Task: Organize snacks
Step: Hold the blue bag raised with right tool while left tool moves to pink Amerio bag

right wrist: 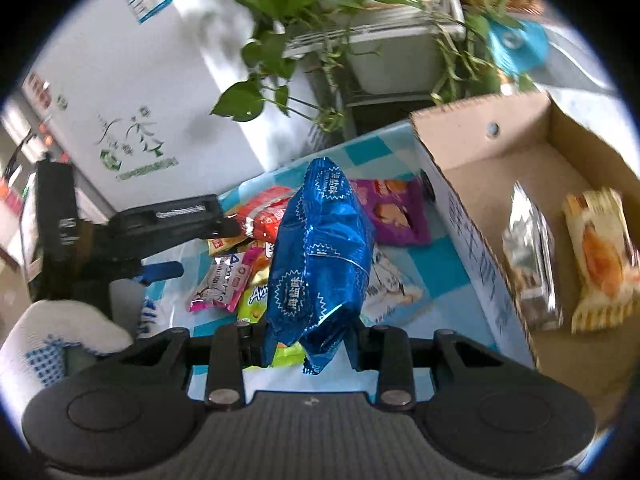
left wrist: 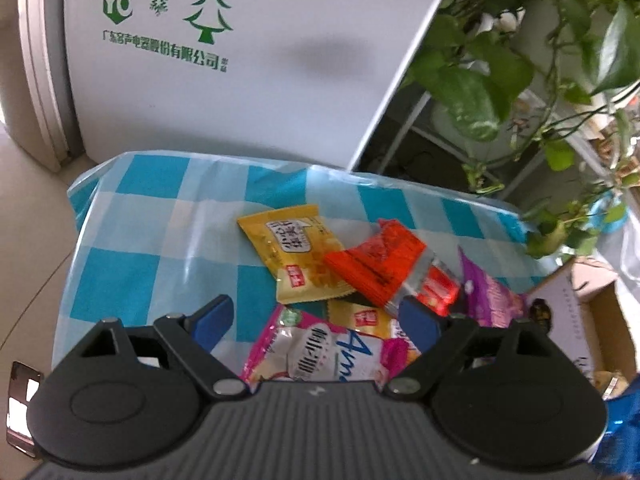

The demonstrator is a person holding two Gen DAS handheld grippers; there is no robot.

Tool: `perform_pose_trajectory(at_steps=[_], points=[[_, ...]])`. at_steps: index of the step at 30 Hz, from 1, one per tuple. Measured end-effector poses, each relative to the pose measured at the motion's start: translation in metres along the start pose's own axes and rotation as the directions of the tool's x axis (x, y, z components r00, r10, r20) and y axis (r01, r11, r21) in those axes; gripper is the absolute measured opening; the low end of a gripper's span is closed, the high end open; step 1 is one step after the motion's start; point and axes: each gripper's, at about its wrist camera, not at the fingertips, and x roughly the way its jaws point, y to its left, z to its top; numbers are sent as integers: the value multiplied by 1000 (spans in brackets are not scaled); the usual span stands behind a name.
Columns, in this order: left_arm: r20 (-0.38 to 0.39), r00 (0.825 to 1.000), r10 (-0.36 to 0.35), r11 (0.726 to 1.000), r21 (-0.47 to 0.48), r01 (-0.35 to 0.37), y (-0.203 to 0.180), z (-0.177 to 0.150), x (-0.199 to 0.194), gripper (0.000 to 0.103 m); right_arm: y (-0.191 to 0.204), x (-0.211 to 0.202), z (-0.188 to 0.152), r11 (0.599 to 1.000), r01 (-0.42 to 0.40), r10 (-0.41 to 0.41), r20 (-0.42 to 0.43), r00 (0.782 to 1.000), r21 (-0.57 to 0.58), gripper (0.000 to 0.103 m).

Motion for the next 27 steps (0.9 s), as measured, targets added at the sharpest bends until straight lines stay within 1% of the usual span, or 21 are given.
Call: perform_pose_trajectory(at_steps=[2, 3, 5, 6, 11, 15, 17, 19, 23, 25, 27], points=[[-10, 1000, 15, 1000, 8, -15, -1, -1, 5, 89, 2, 1, 5, 999, 1, -1, 2, 1000, -39, 39], [-20, 999, 34, 999, 21, -34, -2, -2, 8, 89, 1, 2, 6, 999, 1, 0, 10, 1000, -45, 39], [-35, 996, 85, 996, 43, -83, -2, -5, 12, 89, -1, 3, 6, 1000, -7, 8, 14, 1000, -27, 39], [-46, 994, 98, 994, 42, -96, 0, -7, 13, 89, -3, 5, 7, 1000, -18, 19, 11, 1000, -11, 39], [-73, 990, 119, 989, 102, -111, 4, -15, 4, 89, -7, 5, 8, 999, -41, 41, 18, 999, 22, 39], [-92, 989, 116, 988, 116, -105, 15, -23, -6, 90, -9, 8, 10, 998, -47, 47, 9, 999, 37, 39], [-101, 985, 137, 984, 128, -124, 19, -27, -11, 90, -8, 8, 9, 998, -50, 49, 7, 999, 36, 39], [-100, 985, 142, 983, 131, -129, 23, -32, -16, 90, -7, 7, 9, 998, -57, 57, 10, 998, 34, 39], [-109, 983, 150, 985, 105, -139, 30, -39, -26, 90, -5, 6, 8, 998, -59, 59, 12, 998, 28, 39], [-100, 987, 124, 991, 54, -119, 35, -40, -31, 90, -3, 6, 9, 998, -62, 61, 14, 998, 22, 39], [-100, 990, 102, 995, 24, -100, 37, -40, -35, 90, -3, 5, 9, 998, -63, 63, 15, 998, 22, 39]])
